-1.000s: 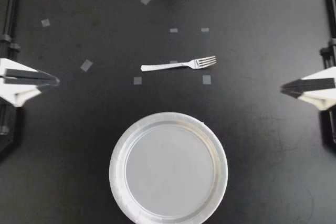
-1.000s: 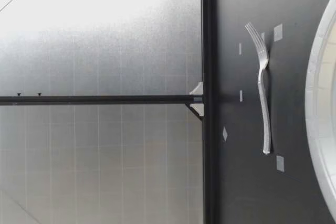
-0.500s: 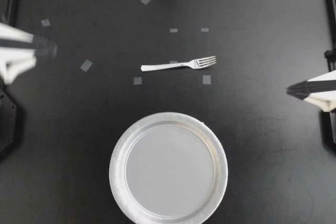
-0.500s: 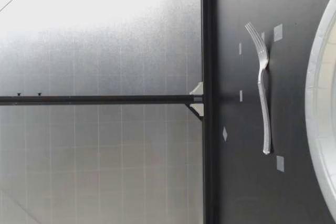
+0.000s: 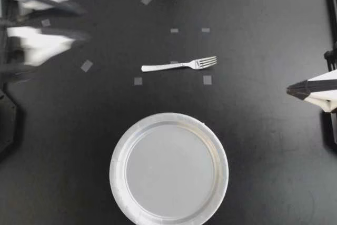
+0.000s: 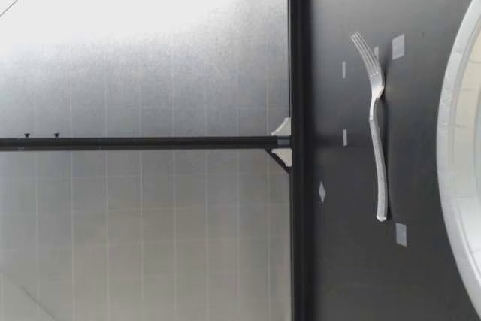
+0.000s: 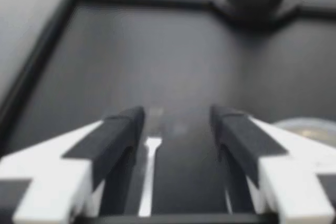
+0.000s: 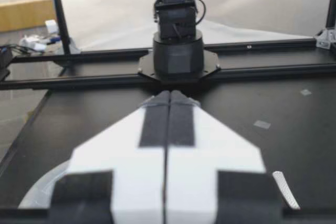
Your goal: Pick up the fork and place it on the plate.
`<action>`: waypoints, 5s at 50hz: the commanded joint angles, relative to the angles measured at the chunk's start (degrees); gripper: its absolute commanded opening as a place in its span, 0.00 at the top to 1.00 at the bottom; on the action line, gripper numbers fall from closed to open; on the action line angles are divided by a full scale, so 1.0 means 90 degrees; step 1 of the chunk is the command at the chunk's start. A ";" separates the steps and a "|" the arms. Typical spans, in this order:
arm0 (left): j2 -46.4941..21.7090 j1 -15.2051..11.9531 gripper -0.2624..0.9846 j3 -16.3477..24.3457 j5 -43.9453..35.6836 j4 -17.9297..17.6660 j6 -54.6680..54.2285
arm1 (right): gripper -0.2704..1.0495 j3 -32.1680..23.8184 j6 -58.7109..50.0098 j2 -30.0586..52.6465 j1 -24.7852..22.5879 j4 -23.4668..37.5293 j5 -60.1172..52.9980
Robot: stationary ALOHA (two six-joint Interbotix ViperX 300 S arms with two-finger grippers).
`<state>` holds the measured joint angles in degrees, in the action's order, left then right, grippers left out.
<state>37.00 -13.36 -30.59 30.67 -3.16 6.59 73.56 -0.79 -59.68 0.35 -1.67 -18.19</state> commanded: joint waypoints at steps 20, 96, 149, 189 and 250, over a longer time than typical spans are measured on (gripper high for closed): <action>-0.3770 -0.0840 0.38 0.1172 0.0576 -0.0059 0.1162 | 0.83 0.0176 -0.0156 0.0010 -0.0020 -0.0068 0.0000; -0.6465 -0.0801 0.38 0.1846 -0.0664 -0.1924 0.2949 | 0.83 0.0449 -0.0459 -0.0039 -0.0020 -0.0078 0.0000; -0.4434 -0.0254 0.76 0.1885 -0.0117 -0.1924 0.3203 | 0.72 0.0098 -0.0381 0.0176 0.0410 -0.0049 0.0137; -0.3711 0.1396 0.76 0.0371 -0.8115 -0.0352 0.0332 | 0.27 -0.1162 0.0166 0.2959 0.0664 -0.0078 -0.2383; -0.4170 0.1406 0.76 0.0303 -0.8799 0.0195 -0.0186 | 0.57 -0.1855 -0.1240 0.4893 0.0596 0.1162 -0.3838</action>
<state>-1.32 -0.62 -28.39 -47.90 -1.49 4.83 58.10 -12.04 -15.29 5.89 8.44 -52.21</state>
